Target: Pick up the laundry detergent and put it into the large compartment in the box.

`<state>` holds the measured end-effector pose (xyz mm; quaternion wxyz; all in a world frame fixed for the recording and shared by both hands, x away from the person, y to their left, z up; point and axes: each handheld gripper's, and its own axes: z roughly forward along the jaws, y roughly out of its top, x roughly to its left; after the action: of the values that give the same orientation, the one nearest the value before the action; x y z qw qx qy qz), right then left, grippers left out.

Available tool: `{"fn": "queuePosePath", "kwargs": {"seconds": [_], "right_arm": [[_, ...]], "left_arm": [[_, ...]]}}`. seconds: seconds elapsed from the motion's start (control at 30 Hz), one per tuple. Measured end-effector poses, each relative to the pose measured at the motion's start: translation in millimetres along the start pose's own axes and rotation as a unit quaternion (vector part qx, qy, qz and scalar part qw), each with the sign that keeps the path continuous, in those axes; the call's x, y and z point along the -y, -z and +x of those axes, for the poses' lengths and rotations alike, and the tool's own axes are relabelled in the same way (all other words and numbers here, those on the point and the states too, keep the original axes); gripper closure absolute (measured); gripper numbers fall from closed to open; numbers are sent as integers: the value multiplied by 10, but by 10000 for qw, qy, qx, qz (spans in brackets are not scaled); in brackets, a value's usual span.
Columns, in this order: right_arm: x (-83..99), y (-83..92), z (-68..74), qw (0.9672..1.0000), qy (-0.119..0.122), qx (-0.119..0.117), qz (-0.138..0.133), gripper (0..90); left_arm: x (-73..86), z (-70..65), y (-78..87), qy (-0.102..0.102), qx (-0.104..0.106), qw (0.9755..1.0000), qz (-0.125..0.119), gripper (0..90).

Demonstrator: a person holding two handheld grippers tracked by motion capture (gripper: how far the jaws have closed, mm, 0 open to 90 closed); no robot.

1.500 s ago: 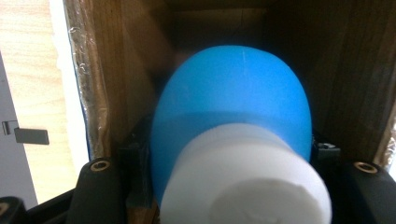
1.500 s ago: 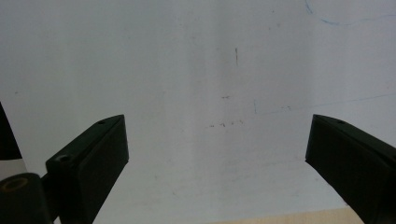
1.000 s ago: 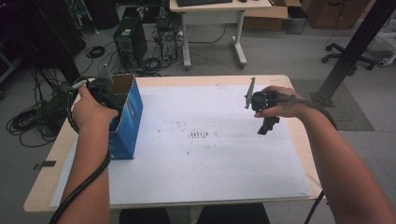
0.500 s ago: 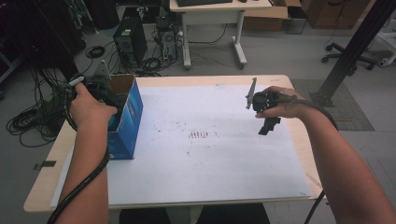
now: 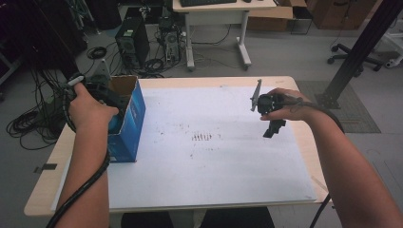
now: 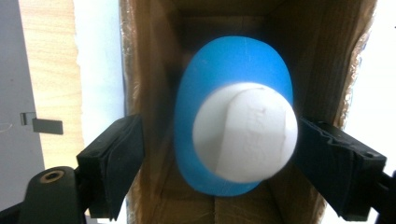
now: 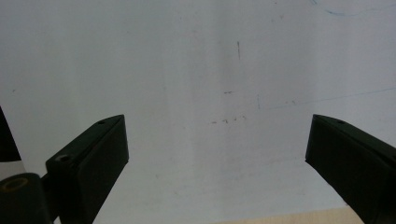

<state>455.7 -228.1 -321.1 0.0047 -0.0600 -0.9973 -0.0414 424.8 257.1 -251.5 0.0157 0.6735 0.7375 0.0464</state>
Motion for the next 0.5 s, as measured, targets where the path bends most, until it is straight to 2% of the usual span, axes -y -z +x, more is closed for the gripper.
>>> {"fn": "queuePosePath", "kwargs": {"seconds": [0.5], "right_arm": [[16, 43, 13, 10000, 28, 31, -47, 58]], "left_arm": [[46, -60, 283, -170, 37, 9998, -42, 73]]}}
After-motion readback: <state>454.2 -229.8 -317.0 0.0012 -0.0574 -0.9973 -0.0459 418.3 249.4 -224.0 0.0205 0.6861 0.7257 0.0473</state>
